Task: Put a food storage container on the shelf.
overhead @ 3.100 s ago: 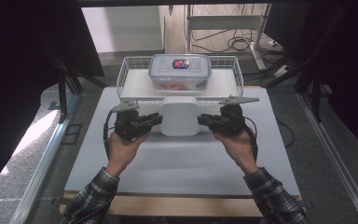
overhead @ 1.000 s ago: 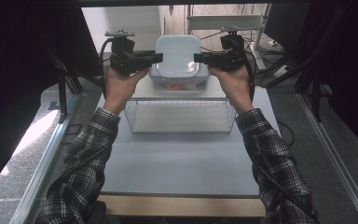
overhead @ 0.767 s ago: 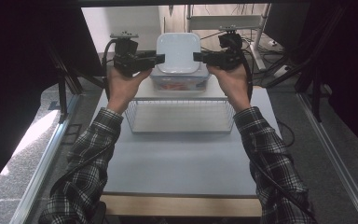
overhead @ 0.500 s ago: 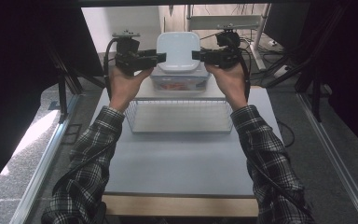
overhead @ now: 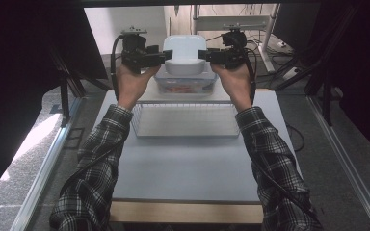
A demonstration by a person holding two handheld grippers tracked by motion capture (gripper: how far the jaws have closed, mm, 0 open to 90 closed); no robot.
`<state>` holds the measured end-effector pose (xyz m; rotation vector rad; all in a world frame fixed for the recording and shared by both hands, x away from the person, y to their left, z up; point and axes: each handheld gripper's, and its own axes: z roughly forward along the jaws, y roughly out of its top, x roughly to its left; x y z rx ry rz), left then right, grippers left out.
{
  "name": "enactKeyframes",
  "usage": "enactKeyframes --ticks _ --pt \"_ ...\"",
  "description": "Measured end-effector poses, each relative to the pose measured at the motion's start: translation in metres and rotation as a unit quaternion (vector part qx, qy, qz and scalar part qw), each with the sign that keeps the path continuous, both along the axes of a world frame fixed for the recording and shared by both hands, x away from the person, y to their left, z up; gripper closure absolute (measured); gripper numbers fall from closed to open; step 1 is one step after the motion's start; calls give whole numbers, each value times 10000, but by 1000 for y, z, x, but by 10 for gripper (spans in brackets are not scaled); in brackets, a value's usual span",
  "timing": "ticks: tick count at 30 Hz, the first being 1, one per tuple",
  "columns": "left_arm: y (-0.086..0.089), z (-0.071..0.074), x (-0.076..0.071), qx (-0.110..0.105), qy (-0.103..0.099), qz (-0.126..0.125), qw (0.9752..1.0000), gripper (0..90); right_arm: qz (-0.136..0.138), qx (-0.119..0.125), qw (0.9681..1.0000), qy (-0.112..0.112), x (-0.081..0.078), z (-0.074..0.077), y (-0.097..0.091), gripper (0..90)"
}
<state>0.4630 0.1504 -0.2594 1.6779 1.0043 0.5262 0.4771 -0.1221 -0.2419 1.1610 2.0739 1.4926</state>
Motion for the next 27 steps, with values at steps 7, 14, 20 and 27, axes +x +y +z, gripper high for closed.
enactKeyframes --ticks 7,14,20,27 --pt "0 -1 7 20 -74 93 9999 282 -55 28 10000 -28 3 0 -1 531" --pt "2 -1 -1 56 -130 -170 9998 188 54 81 9997 -238 -1 1 -4 395" --pt "3 -5 -16 130 -88 -498 9986 77 364 74 9991 -223 -12 -7 -9 248" --pt "8 -18 -37 191 -133 -702 9973 34 590 1 9978 -289 -29 -25 -23 161"
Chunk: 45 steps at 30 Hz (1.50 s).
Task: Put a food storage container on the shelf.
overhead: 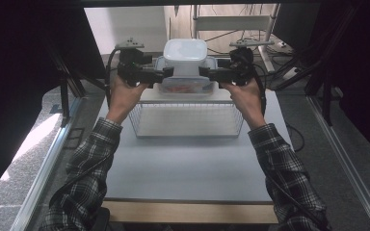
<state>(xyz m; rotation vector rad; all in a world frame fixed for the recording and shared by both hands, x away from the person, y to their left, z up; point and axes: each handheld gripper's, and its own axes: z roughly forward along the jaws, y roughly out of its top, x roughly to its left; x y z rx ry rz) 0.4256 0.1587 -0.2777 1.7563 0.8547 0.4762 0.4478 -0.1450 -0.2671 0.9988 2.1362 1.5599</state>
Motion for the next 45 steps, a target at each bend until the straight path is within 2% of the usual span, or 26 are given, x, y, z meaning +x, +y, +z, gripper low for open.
enactKeyframes --ticks 5,11,26,30,33,39,45 --pt "0 -9 -12 81 -116 -88 9999 23 43 -104 9999 -42 -9 -9 -10 114" --pt "-4 -21 -25 295 -223 -184 9991 23 90 -183 9998 -69 -19 -19 -17 86" --pt "-3 -64 -60 240 -57 -379 9990 14 355 -306 9989 -91 -53 -55 -30 55" --pt "-1 -79 -69 199 -55 -423 9989 14 417 -340 9985 -60 -64 -69 -34 52" --pt "0 -89 -75 192 -62 -479 9986 13 418 -384 9984 -18 -71 -81 -38 51" --pt "0 -112 -87 355 -31 -563 9978 12 364 -421 9984 27 -82 -104 -49 32" --pt "0 -134 -99 313 56 -578 9978 12 267 -350 9989 141 -92 -123 -63 27"
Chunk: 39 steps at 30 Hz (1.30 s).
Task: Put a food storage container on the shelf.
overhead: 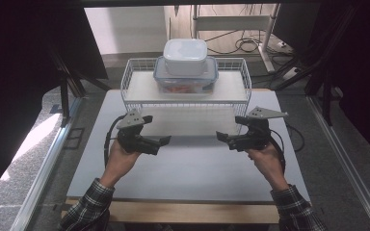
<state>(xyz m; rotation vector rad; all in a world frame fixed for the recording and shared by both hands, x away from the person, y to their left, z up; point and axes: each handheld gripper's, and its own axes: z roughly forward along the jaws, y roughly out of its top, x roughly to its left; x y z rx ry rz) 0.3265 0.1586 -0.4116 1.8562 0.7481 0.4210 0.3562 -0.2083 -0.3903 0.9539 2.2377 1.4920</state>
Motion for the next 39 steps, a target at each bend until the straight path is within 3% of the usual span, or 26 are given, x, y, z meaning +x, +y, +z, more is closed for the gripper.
enactKeyframes --ticks 14,23,30,39 --pt "9 -49 -26 6 181 134 9997 5 -184 -95 9997 156 -24 -41 -16 0" --pt "9 -77 -40 318 245 222 9989 0 -163 -422 9987 220 -38 -72 -17 0" --pt "9 -93 -48 469 361 231 9980 0 -122 -590 9974 394 -44 -91 -14 0" --pt "1 -116 -49 962 696 112 9929 0 41 -994 9934 570 -48 -111 -6 0"
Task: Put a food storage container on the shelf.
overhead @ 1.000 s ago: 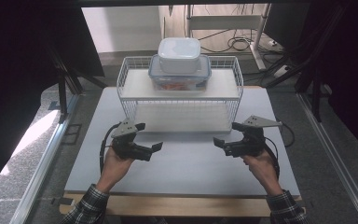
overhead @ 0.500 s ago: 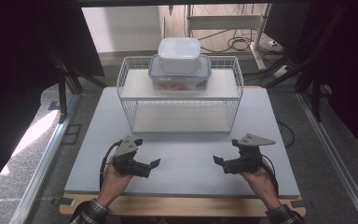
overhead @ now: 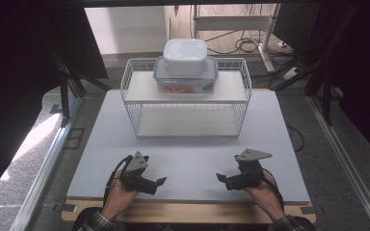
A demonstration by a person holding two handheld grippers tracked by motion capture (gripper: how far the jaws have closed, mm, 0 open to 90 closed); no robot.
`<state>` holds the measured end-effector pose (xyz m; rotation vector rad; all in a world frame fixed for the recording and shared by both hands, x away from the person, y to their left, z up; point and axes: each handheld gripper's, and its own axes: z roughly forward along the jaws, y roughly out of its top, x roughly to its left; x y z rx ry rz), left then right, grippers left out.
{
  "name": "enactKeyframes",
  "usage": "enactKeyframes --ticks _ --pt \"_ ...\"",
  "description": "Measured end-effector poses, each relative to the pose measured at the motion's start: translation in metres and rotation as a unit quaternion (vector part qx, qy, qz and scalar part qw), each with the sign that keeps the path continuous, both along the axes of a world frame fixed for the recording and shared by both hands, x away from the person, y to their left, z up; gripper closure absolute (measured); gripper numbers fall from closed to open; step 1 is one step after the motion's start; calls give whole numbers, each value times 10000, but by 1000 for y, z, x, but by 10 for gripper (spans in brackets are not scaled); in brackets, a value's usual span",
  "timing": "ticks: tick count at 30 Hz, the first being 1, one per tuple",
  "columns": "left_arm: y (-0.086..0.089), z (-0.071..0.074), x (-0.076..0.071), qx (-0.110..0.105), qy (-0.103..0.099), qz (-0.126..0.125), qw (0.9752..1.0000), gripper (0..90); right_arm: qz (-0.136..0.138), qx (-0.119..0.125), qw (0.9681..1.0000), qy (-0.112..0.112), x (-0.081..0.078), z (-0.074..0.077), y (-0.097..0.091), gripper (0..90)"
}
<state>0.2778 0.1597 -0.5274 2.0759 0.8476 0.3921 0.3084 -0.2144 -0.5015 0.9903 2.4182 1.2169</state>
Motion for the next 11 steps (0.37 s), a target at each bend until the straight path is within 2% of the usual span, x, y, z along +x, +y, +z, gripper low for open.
enactKeyframes --ticks 4,7,11 --pt "-3 -6 2 238 85 -47 9997 0 84 -177 9997 114 0 -8 4 0" --pt "-3 -8 3 254 143 -21 9996 0 118 -283 9994 186 1 -12 6 0" --pt "-2 -8 4 229 187 9 9996 0 124 -308 9991 245 1 -13 7 0"
